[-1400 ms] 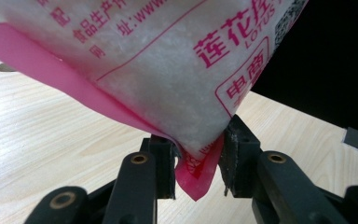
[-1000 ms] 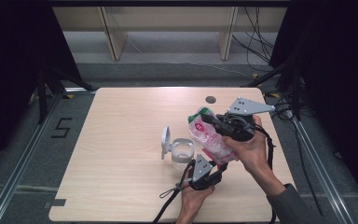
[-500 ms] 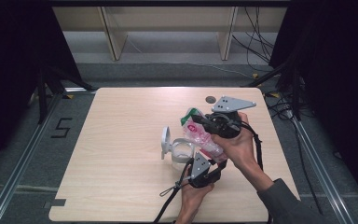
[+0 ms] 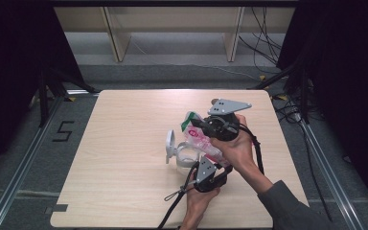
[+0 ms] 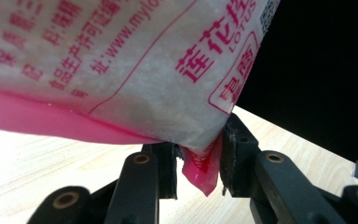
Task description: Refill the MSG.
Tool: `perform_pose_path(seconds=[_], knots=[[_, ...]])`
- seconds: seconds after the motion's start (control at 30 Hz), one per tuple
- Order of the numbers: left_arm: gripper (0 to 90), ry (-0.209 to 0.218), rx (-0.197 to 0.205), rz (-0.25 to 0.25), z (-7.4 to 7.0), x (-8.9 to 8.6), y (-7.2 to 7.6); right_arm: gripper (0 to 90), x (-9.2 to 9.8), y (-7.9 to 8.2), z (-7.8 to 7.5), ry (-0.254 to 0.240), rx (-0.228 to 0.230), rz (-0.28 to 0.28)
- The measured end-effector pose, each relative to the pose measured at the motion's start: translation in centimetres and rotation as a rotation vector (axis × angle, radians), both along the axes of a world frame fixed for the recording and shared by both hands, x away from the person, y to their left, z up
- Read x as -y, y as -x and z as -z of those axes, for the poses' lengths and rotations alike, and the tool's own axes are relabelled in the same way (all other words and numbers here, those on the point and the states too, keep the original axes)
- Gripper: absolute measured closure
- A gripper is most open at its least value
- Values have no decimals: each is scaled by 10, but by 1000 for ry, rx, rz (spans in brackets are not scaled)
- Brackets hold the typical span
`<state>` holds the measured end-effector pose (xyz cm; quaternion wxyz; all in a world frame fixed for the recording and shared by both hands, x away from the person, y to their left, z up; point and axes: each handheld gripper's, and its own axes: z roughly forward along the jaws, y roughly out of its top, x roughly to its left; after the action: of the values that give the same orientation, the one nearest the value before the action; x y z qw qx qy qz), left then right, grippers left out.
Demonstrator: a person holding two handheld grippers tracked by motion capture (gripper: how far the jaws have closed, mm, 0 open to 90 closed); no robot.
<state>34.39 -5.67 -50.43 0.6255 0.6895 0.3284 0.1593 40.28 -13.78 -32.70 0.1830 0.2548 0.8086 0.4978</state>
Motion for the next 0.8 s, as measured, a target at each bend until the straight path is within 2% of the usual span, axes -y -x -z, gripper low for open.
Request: perform_pose_path(seconds=[0.03,0.07,0.1,0.13,0.17,0.2,0.27,0.37,0.4,0.53,0.63,0.8], knots=[[701,1,1,1,0,0,0,900,-2,0,1,-9,4,14],[702,8,-2,3,0,0,-1,900,-2,0,1,6,1,0],[702,10,-3,4,0,0,-1,900,-5,1,1,3,-15,11],[702,8,-4,1,1,0,-1,900,-5,0,2,6,3,9],[702,2,-4,3,1,0,-1,900,-6,-1,2,21,-7,-2],[703,-3,-1,6,1,0,-1,900,-6,-2,2,24,2,-6],[704,6,-9,9,1,1,-1,900,-8,-2,4,26,-19,-15],[704,9,-9,6,2,1,-1,900,-8,-3,4,44,-2,-4],[704,10,-8,8,2,2,-1,900,-8,-2,4,39,-15,4],[704,-1,-5,6,3,1,-2,900,-10,-2,6,35,-5,15],[704,6,-9,8,4,1,-2,900,-11,-4,7,54,-5,-9],[705,14,-17,17,5,0,-2,900,-16,-5,10,66,-14,1]])
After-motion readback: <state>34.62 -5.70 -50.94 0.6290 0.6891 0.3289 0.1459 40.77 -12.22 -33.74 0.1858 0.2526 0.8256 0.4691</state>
